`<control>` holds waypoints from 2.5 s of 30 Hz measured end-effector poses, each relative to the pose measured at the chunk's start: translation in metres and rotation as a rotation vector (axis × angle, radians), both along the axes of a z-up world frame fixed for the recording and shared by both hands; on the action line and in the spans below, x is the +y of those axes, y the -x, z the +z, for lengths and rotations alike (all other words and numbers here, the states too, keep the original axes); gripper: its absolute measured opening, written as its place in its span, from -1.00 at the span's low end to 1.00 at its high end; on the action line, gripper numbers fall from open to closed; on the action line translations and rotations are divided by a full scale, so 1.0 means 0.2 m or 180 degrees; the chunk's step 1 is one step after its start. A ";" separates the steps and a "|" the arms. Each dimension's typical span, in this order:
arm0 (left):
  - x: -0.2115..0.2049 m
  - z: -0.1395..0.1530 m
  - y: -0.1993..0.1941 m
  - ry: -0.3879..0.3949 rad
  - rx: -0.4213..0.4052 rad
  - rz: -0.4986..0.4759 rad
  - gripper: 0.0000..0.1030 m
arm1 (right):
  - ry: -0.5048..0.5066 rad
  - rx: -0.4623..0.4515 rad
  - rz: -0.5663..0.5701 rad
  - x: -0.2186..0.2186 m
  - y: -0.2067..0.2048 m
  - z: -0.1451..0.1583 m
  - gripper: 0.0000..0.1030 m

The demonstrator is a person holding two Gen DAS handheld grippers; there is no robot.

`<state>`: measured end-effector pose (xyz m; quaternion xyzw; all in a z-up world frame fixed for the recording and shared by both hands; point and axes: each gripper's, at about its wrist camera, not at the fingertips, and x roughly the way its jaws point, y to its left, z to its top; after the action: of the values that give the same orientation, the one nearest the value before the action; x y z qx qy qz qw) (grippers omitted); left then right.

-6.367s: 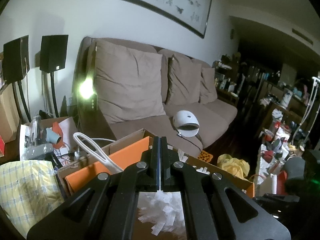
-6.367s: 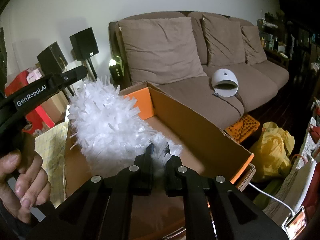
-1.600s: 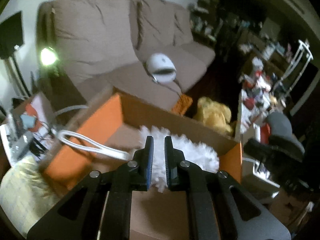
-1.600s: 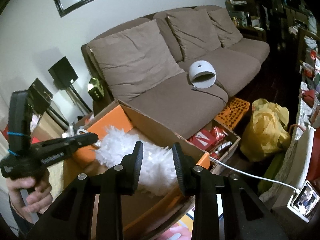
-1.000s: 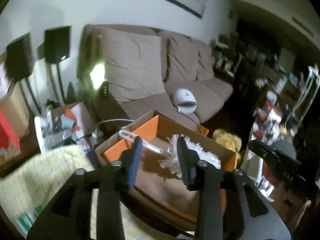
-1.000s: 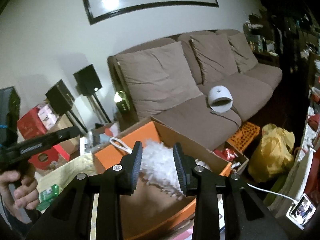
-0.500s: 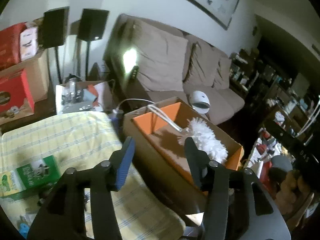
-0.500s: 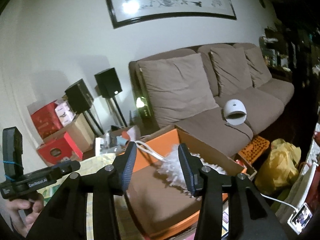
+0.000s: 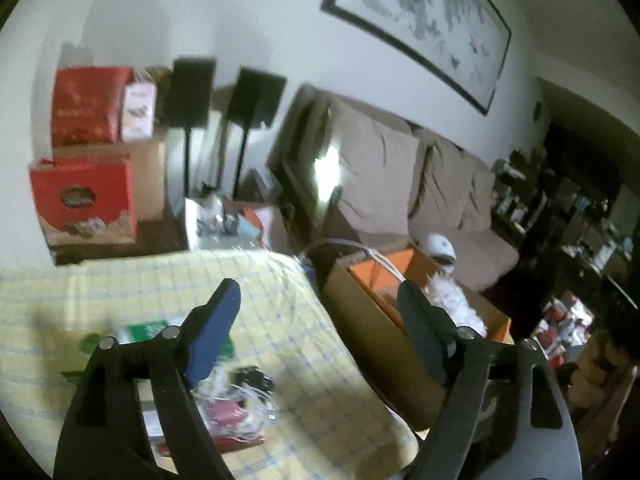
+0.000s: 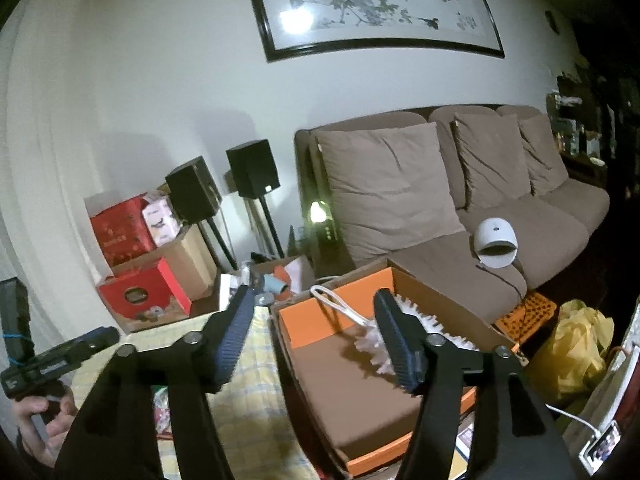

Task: Organize objects
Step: 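Move both open grippers over the checked tablecloth toward the blue funnel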

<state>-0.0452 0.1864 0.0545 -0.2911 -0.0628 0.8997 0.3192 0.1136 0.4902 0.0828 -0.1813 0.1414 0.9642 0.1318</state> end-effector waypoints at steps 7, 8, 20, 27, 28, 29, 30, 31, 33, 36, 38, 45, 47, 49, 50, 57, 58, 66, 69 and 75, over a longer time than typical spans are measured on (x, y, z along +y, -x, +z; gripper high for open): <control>-0.24 0.17 -0.05 0.0280 0.0487 0.0849 0.60 | -0.0049 0.0126 0.0432 -0.19 -0.01 0.04 0.60; -0.26 0.17 -0.07 0.0273 0.0489 0.0932 0.61 | -0.0134 0.0152 0.0447 -0.21 -0.01 0.05 0.63; -0.19 0.12 -0.13 0.0201 0.0287 0.0432 0.62 | -0.0057 0.0135 0.0402 -0.25 0.00 0.05 0.92; -0.26 0.07 -0.05 0.0081 -0.0002 0.0576 0.62 | -0.0292 0.0087 0.0525 -0.35 0.03 0.04 0.93; -0.26 0.06 -0.05 0.0090 0.0001 0.0570 0.62 | -0.0255 0.0088 0.0592 -0.35 0.04 0.04 0.93; -0.26 0.06 -0.04 0.0075 -0.0022 0.0538 0.62 | -0.0225 0.0081 0.0604 -0.36 0.04 0.03 0.93; -0.26 0.05 -0.04 0.0052 -0.0065 0.0504 0.62 | -0.0233 0.0068 0.0590 -0.36 0.05 0.02 0.93; -0.27 0.05 -0.03 0.0065 -0.0067 0.0518 0.62 | -0.0251 0.0047 0.0616 -0.37 0.06 0.02 0.93; -0.26 0.05 -0.04 0.0178 -0.0010 0.0616 0.62 | -0.0229 0.0009 0.0714 -0.38 0.08 0.00 0.93; -0.28 0.04 -0.04 0.0254 0.0042 0.0758 0.62 | -0.0263 -0.0028 0.0676 -0.39 0.10 -0.01 0.93; -0.27 0.02 -0.03 0.0529 0.0145 0.0990 0.62 | -0.0264 -0.0051 0.0709 -0.39 0.11 -0.02 0.93; -0.36 -0.07 0.04 0.0271 -0.0234 0.1183 0.62 | -0.0513 -0.0048 0.0613 -0.48 0.13 -0.03 0.97; -0.36 -0.10 0.04 0.0385 -0.0271 0.1292 0.62 | -0.0658 -0.0062 0.0610 -0.51 0.14 -0.04 0.98; -0.30 -0.14 0.04 0.0501 -0.0321 0.1074 0.62 | -0.0735 -0.0065 0.0225 -0.49 0.15 -0.05 0.99; -0.27 -0.15 0.03 0.0515 -0.0308 0.0980 0.62 | -0.0665 -0.0061 0.0167 -0.47 0.15 -0.05 0.99; -0.31 -0.15 0.06 0.0458 -0.0322 0.1041 0.62 | -0.0570 -0.0185 0.0493 -0.50 0.21 -0.10 0.99; -0.31 -0.15 0.06 0.0448 -0.0305 0.1067 0.62 | -0.0493 -0.0196 0.0465 -0.48 0.22 -0.10 0.99; -0.36 -0.18 0.12 0.0466 -0.0372 0.1158 0.62 | -0.0383 -0.0265 0.0487 -0.45 0.25 -0.14 0.99; -0.35 -0.21 0.11 0.0485 -0.0419 0.1112 0.62 | -0.0323 -0.0320 0.0583 -0.47 0.27 -0.16 0.99; -0.39 -0.23 0.14 0.0493 -0.0479 0.1187 0.62 | -0.0486 -0.0394 0.0712 -0.55 0.30 -0.19 0.99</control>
<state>-0.0738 0.1085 0.0086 -0.3644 -0.0699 0.9210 0.1183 0.0539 0.3812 0.0448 -0.2445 0.0382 0.9678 0.0455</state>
